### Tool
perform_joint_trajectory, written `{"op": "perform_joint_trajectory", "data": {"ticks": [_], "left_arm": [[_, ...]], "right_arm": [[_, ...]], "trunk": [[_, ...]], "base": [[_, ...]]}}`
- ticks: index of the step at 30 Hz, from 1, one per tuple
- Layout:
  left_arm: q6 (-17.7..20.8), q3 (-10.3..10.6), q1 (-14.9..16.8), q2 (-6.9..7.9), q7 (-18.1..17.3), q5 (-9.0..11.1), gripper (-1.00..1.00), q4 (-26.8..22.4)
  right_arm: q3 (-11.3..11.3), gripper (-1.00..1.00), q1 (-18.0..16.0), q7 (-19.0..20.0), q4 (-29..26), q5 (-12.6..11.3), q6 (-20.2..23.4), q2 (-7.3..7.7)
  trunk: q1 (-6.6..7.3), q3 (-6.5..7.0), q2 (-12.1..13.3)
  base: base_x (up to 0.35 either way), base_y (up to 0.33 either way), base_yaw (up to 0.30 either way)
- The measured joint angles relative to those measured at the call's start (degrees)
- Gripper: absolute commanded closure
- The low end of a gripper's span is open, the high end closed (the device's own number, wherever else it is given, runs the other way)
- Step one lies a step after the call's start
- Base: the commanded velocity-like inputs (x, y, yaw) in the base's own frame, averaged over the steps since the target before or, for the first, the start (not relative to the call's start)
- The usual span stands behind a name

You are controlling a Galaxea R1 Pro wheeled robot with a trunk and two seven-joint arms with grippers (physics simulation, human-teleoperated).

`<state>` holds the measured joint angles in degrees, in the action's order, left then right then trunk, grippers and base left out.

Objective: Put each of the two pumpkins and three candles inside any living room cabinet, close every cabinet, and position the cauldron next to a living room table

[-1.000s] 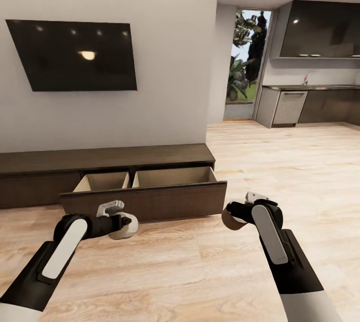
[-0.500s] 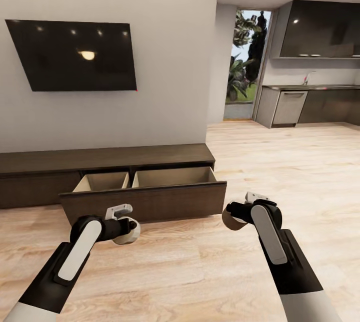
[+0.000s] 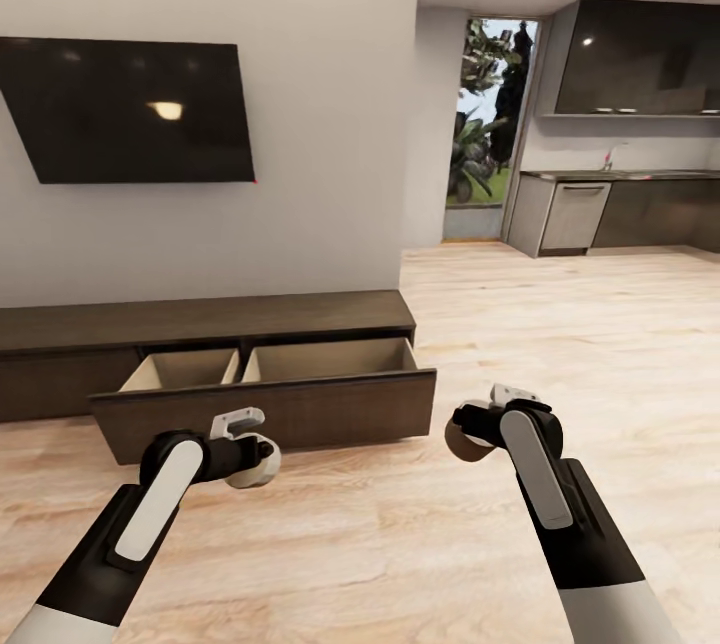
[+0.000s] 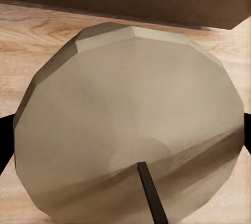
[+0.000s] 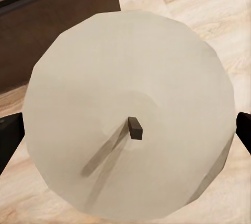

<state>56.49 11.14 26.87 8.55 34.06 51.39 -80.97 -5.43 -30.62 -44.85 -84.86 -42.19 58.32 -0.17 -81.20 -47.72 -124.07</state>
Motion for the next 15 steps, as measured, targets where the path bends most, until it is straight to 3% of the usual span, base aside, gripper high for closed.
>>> {"op": "perform_joint_trajectory", "data": {"ticks": [5, 8, 15], "left_arm": [[-0.04, -0.07, -0.15, 0.12, -0.01, -0.01, 1.0, -1.56], [0.03, -0.28, -1.83, 0.23, 0.0, 0.11, 1.0, -5.45], [0.11, -4.62, -3.29, 0.27, -0.26, 0.09, 1.0, -7.95]], "right_arm": [[-0.38, 1.0, 0.0, 0.08, -0.74, -0.11, 0.35, -0.05], [-2.18, 1.0, 0.0, 0.04, -2.78, -0.2, 0.5, -0.04], [-5.26, 1.0, 0.0, -0.01, -3.81, -0.04, -0.09, -0.14]], "trunk": [[0.0, 0.01, 0.0], [0.0, 0.0, 0.0], [0.0, 0.0, 0.0]], "base": [[0.005, -0.017, 0.0], [0.001, -0.003, 0.0], [0.0, 0.0, 0.0]]}}
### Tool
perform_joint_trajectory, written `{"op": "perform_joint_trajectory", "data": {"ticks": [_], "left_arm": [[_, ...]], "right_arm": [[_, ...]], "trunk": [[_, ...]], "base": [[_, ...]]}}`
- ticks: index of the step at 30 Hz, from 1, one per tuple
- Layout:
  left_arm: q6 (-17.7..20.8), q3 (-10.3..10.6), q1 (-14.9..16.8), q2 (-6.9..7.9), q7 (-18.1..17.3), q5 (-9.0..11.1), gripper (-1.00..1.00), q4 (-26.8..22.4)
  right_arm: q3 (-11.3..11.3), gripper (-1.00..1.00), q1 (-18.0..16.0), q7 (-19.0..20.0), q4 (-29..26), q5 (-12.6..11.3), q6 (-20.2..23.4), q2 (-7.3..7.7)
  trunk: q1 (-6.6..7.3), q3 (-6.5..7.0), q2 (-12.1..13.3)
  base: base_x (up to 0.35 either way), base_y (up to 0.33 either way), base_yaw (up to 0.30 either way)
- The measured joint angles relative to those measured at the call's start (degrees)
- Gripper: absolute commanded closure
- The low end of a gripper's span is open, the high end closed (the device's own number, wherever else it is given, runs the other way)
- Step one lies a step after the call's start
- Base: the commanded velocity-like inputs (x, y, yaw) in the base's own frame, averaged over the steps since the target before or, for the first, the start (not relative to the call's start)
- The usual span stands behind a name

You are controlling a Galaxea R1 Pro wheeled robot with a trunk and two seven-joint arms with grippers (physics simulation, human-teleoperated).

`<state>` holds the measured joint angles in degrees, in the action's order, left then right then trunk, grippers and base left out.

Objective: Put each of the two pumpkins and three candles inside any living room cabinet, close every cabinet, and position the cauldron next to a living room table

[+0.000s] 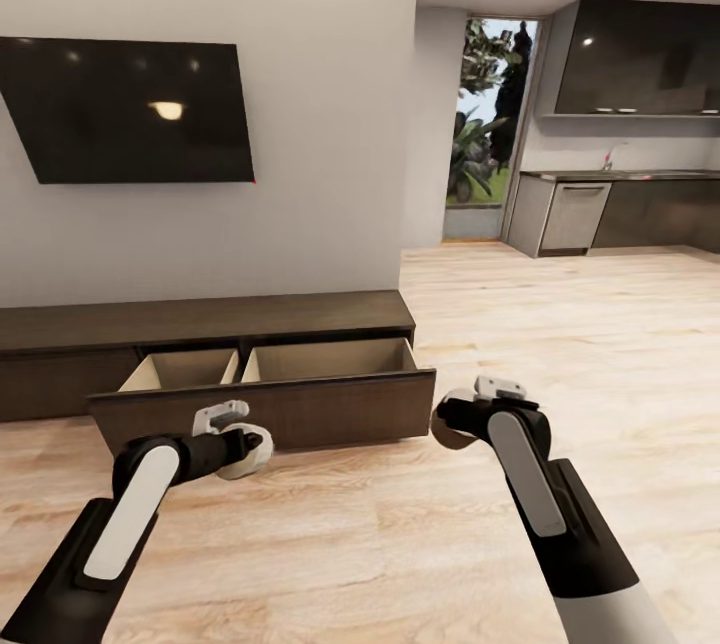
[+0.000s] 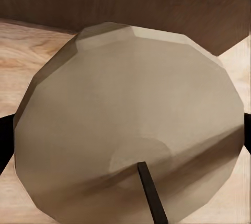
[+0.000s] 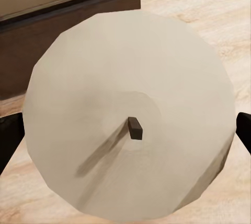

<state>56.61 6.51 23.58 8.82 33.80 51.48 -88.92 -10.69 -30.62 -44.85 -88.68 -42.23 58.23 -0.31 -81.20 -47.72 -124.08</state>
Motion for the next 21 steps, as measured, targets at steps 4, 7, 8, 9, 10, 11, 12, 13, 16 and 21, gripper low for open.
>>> {"op": "perform_joint_trajectory", "data": {"ticks": [4, 7, 8, 9, 10, 11, 12, 13, 16, 21], "left_arm": [[-0.05, -0.61, -0.06, -0.01, -0.21, 1.31, 1.0, -0.19], [-0.22, -0.73, -0.08, -0.06, -0.54, 1.63, 1.0, -0.25], [-0.34, -0.72, -0.08, -0.07, -0.77, 1.7, 1.0, -0.27], [-0.51, -0.72, -0.1, -0.07, -1.13, 1.75, 1.0, -0.29], [-0.57, -0.7, -0.12, -0.07, -1.38, 1.78, 1.0, -0.29], [-0.67, -0.68, -0.13, -0.08, -2.0, 1.75, 1.0, -0.3], [-0.82, -0.65, -0.14, -0.08, -2.74, 1.89, 1.0, -0.31], [-0.9, -0.64, -0.15, -0.05, -3.53, 1.87, 1.0, -0.31], [-0.85, -0.7, -0.22, 0.02, -4.97, 1.64, 1.0, -0.32], [-0.34, -0.86, -0.42, 0.5, -5.55, 1.57, 1.0, -0.27]], "right_arm": [[-0.51, 1.0, 0.0, 0.0, -0.04, 0.04, -0.68, 0.04], [-0.65, 1.0, 0.0, 0.08, -0.05, 0.07, -1.14, 0.04], [-0.68, 1.0, 0.0, 0.2, -0.05, 0.08, -1.73, 0.06], [-0.72, 1.0, 0.0, 0.35, -0.05, 0.06, -2.68, 0.08], [-0.75, 1.0, 0.0, 0.41, -0.05, 0.1, -3.24, 0.09], [-0.94, 1.0, -0.01, 0.46, -0.05, 0.06, -4.65, 0.1], [-1.48, 1.0, 0.0, 0.46, -0.05, 0.04, -6.04, 0.14], [-2.37, 1.0, 0.0, 0.38, -0.03, -0.1, -7.45, 0.2], [-5.16, 1.0, 0.01, 0.23, -0.02, -0.17, -10.35, 0.37], [-6.49, 1.0, 0.01, 0.12, 0.04, 0.0, -11.41, 0.29]], "trunk": [[0.0, 0.0, 0.0], [0.0, 0.0, 0.0], [0.0, 0.0, 0.0], [0.0, 0.0, 0.0], [0.0, 0.0, 0.0], [0.0, 0.0, 0.0], [0.0, 0.0, 0.0], [0.0, 0.0, 0.0], [0.02, 0.0, 0.0], [0.0, 0.0, 0.0]], "base": [[0.0, 0.0, 0.0], [0.0, 0.0, 0.0], [0.0, 0.0, 0.0], [0.0, 0.0, 0.0], [0.0, 0.0, 0.0], [0.0, 0.0, 0.0], [0.0, 0.0, 0.0], [0.033, 0.012, 0.0], [0.163, 0.098, 0.0], [0.067, 0.04, 0.0]]}}
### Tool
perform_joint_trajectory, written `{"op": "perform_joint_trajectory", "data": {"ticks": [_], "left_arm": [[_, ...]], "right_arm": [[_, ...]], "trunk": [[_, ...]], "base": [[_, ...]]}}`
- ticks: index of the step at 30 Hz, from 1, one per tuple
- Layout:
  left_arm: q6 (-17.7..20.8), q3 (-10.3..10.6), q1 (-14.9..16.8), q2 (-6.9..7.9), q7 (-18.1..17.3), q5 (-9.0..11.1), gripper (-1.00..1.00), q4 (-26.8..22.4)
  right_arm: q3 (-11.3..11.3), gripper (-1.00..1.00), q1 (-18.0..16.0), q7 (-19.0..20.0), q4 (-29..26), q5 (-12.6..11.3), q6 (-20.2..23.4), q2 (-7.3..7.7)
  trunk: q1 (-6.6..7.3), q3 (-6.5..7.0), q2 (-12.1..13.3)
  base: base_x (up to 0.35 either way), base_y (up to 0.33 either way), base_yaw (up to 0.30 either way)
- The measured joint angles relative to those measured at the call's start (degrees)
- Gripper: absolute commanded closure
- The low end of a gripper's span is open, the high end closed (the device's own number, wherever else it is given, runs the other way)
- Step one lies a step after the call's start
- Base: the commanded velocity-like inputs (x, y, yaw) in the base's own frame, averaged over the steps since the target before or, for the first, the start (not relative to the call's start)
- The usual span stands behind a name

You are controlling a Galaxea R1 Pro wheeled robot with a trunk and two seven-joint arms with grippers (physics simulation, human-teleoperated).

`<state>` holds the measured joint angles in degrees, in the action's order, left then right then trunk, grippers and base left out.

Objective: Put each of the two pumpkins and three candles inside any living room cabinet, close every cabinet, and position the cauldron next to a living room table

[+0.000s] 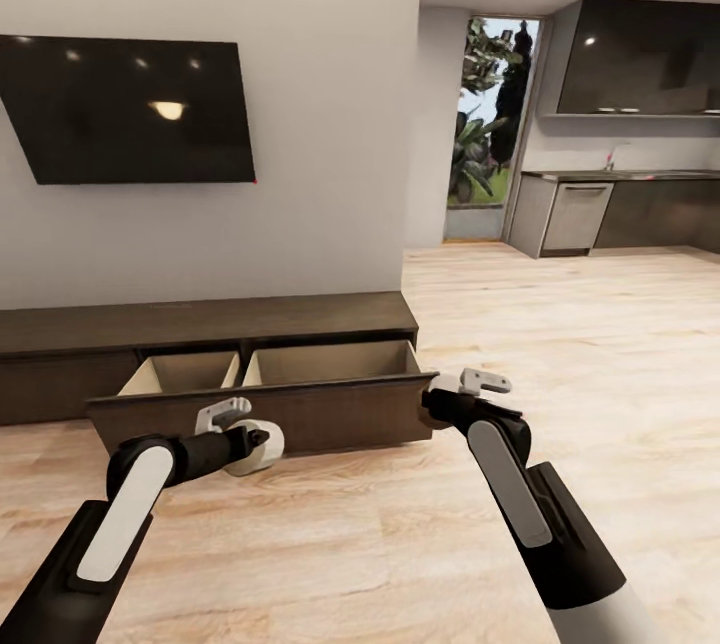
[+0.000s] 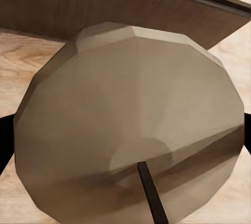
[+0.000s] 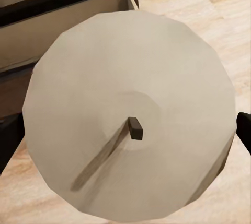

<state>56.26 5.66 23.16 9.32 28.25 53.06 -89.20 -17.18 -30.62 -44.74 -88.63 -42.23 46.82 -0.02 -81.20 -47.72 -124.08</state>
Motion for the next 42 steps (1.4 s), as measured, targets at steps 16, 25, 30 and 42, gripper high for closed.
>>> {"op": "perform_joint_trajectory", "data": {"ticks": [16, 25, 30, 42], "left_arm": [[0.04, -1.65, -0.04, 0.05, 0.0, 0.16, 1.0, 0.02], [0.05, -1.69, -0.04, 0.02, 0.05, 0.14, 1.0, 0.04], [0.03, -1.78, -0.05, -0.03, 0.09, 0.2, 1.0, 0.04], [0.03, -1.66, -0.06, -0.14, 0.53, 0.19, 1.0, 0.13]], "right_arm": [[-0.17, 1.0, 0.0, 0.05, 0.28, 0.07, -0.1, -0.07], [-0.18, 1.0, 0.0, 0.05, 0.6, 0.06, -0.08, -0.07], [-0.07, 1.0, -0.01, 0.04, 0.56, 0.1, -0.07, -0.07], [-0.09, 1.0, -0.01, 0.05, 0.62, 0.02, -0.1, -0.07]], "trunk": [[3.51, 2.87, 6.4], [5.48, 4.49, 10.01], [6.58, 5.4, 12.02], [9.22, 7.94, 16.83]], "base": [[0.002, 0.001, 0.0], [0.0, 0.0, 0.0], [0.0, 0.0, 0.037], [0.0, 0.0, 0.171]]}}
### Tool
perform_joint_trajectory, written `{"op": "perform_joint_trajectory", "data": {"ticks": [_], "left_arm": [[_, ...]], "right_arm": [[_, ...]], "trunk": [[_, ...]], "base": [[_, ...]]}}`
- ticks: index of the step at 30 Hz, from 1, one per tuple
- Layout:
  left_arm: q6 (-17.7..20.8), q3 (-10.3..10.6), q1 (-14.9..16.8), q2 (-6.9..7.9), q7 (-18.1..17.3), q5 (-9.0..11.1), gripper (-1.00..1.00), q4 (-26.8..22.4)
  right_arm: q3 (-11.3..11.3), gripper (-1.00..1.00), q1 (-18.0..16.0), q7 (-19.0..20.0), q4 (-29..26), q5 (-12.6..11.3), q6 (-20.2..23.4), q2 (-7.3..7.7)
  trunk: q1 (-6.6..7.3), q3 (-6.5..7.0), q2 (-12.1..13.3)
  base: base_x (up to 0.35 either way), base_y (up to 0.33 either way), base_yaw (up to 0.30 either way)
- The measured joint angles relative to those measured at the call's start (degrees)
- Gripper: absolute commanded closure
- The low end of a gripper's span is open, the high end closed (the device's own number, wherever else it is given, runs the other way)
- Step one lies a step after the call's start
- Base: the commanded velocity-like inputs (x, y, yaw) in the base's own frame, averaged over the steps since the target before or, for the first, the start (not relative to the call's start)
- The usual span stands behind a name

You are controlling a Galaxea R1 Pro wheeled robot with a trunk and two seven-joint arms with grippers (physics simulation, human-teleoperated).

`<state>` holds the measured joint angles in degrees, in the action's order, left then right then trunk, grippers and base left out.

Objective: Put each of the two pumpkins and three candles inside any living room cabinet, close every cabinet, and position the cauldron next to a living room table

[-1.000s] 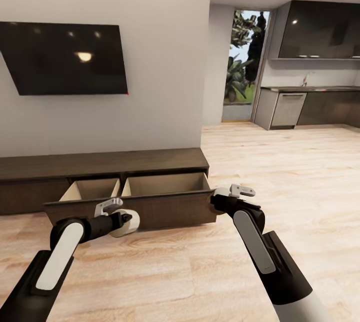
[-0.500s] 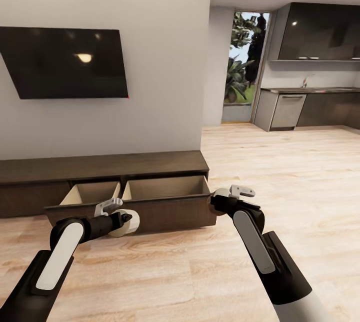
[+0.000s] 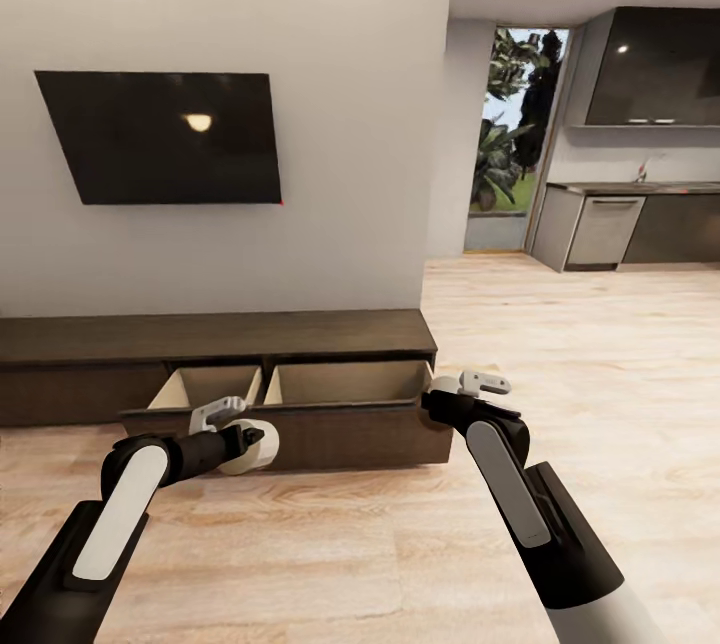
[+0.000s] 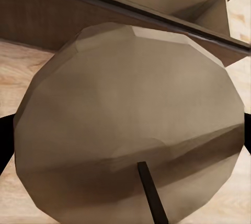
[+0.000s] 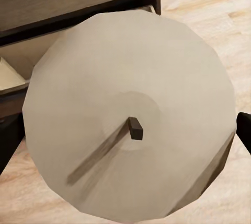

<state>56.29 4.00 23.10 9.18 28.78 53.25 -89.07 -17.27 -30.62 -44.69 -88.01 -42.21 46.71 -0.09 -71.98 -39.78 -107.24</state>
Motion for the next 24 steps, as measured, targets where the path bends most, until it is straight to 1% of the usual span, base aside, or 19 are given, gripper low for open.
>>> {"op": "perform_joint_trajectory", "data": {"ticks": [6, 9, 24], "left_arm": [[0.04, 0.3, 0.01, 0.05, 0.01, -0.04, 1.0, -0.06], [0.04, 0.4, 0.01, 0.03, 0.01, -0.08, 1.0, -0.05], [0.07, 0.15, -0.02, 0.09, 0.01, -0.11, 1.0, 0.04]], "right_arm": [[0.0, 1.0, 0.01, 0.0, 0.0, -0.06, 0.04, 0.0], [0.0, 1.0, 0.01, 0.0, 0.0, -0.08, 0.04, 0.0], [-0.08, 1.0, 0.01, 0.0, 0.0, -0.12, 0.11, 0.0]], "trunk": [[0.01, 0.01, 0.02], [0.02, 0.01, 0.01], [0.04, 0.01, 0.01]], "base": [[0.003, 0.0, 0.006], [0.143, 0.0, 0.001], [0.319, 0.0, 0.0]]}}
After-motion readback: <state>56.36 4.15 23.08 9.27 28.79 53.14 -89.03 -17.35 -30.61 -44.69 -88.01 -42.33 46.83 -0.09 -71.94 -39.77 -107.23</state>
